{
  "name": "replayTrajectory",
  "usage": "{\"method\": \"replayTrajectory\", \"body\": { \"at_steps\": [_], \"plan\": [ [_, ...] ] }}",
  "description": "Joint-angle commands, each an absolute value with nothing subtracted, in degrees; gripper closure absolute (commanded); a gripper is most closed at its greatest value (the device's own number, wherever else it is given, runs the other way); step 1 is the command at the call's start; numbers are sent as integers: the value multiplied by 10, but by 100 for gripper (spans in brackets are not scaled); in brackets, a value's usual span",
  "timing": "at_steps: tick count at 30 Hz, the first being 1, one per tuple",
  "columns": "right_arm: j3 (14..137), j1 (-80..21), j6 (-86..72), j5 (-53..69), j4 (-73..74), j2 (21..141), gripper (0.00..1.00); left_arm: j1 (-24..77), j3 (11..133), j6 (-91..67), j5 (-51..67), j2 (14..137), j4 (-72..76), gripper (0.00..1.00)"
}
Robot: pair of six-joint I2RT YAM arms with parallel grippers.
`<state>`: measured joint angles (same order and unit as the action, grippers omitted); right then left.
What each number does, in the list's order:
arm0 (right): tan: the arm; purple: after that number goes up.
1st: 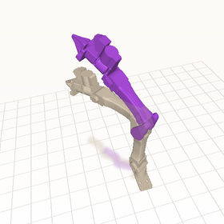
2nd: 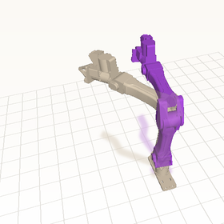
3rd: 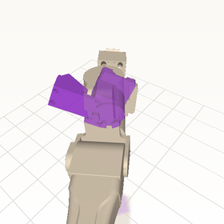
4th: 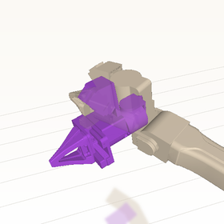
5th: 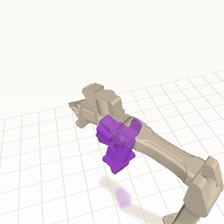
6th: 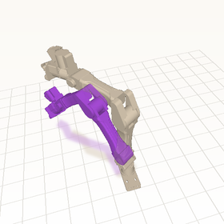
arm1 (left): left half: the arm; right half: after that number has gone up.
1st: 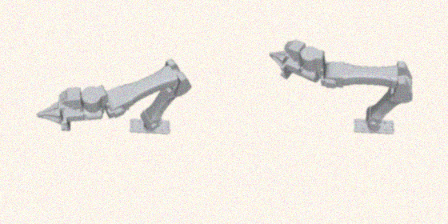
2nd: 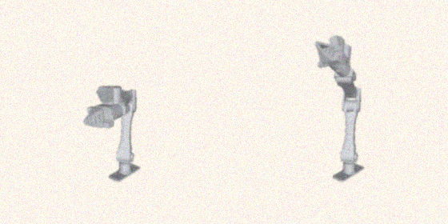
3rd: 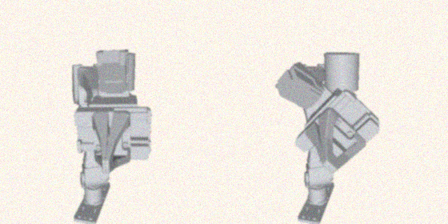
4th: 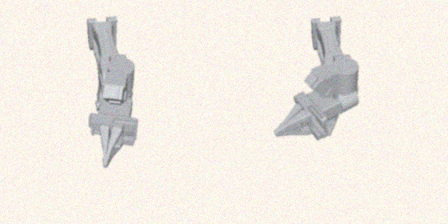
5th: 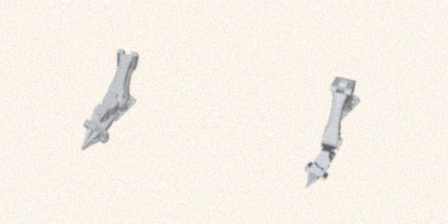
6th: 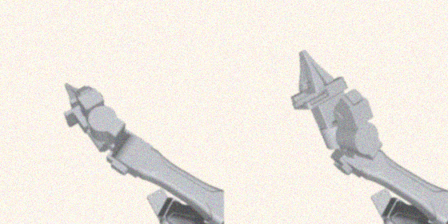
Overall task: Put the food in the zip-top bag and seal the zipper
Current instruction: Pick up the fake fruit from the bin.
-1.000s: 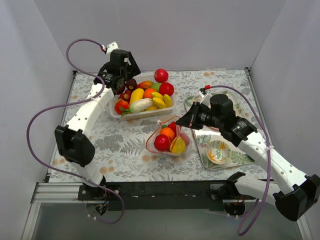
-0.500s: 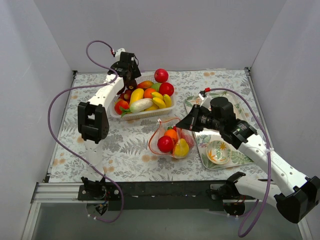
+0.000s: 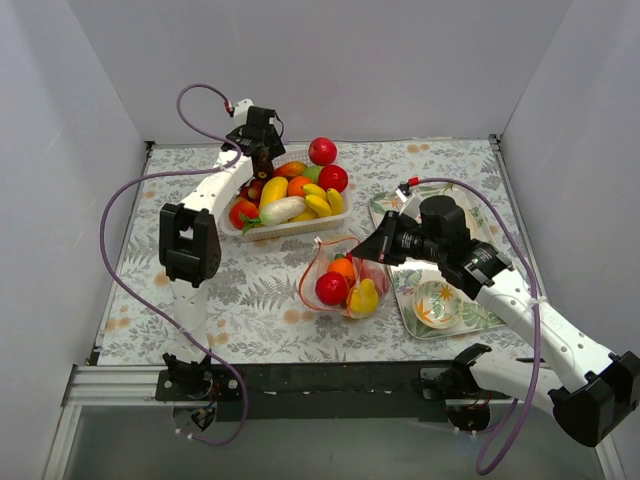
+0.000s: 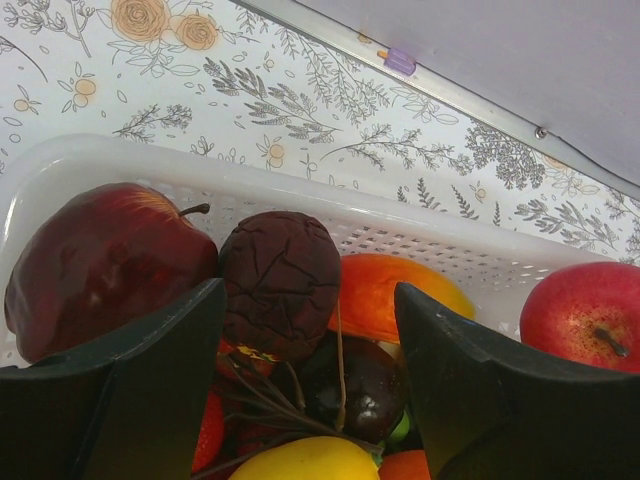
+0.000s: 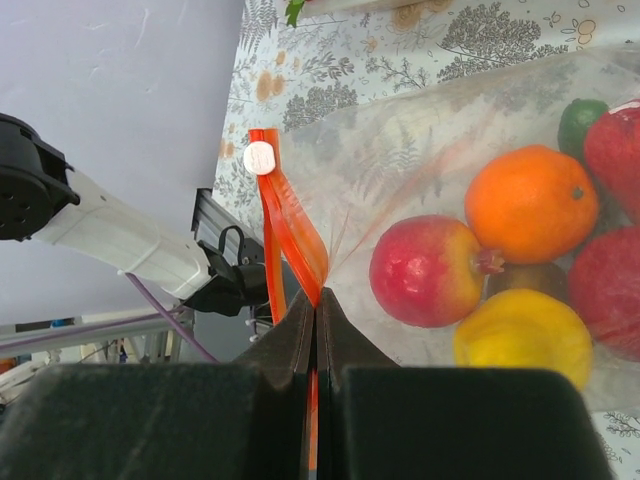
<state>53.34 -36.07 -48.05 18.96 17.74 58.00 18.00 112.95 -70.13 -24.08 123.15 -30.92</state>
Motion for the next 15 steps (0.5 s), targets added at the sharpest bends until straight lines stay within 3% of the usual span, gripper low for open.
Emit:
{"method": "replayTrajectory", "body": {
  "at_steps": [1, 15],
  "plan": [
    [527, -363, -483, 202, 143, 563, 99, 193, 1124, -721, -303, 1223, -307, 34],
    [519, -363, -482, 201, 145, 553, 99, 200, 1129, -749, -340, 1245, -316, 31]
  ]
}}
